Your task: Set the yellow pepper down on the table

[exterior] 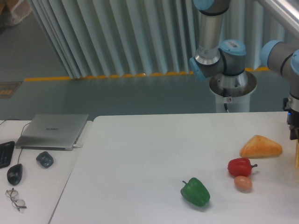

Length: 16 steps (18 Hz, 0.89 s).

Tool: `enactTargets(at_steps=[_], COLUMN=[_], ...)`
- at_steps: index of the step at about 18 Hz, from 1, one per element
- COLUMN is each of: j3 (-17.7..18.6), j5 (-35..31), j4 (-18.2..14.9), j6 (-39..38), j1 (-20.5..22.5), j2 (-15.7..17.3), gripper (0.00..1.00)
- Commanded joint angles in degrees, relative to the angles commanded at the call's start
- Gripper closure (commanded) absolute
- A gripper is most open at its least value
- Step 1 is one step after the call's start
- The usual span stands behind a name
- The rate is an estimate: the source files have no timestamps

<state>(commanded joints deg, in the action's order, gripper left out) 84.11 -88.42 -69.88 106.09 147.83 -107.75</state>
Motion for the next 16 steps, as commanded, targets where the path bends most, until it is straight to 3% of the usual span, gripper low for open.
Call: enactTargets(at_steps=[5, 8, 9, 10, 13, 16], j3=[0.44, 1.05, 2.27, 3.33, 3.87, 3.78], j5=[-0.18, 0.78, 2.79, 3.42, 3.16, 2.99], j4=[1.5, 1.67, 3.93, 5.35, 5.45, 5.36], j6=[-1.23, -1.32, -2.02, -3.07, -7.2, -15.45], j1=[0.17, 3.24, 4.64, 5.88, 9.57, 9.93], j2=[0.09, 0.0, 0.17, 0.17, 0.61, 1.14], gripper=[0.0, 0.0, 0.0, 0.0, 0.0, 0.0])
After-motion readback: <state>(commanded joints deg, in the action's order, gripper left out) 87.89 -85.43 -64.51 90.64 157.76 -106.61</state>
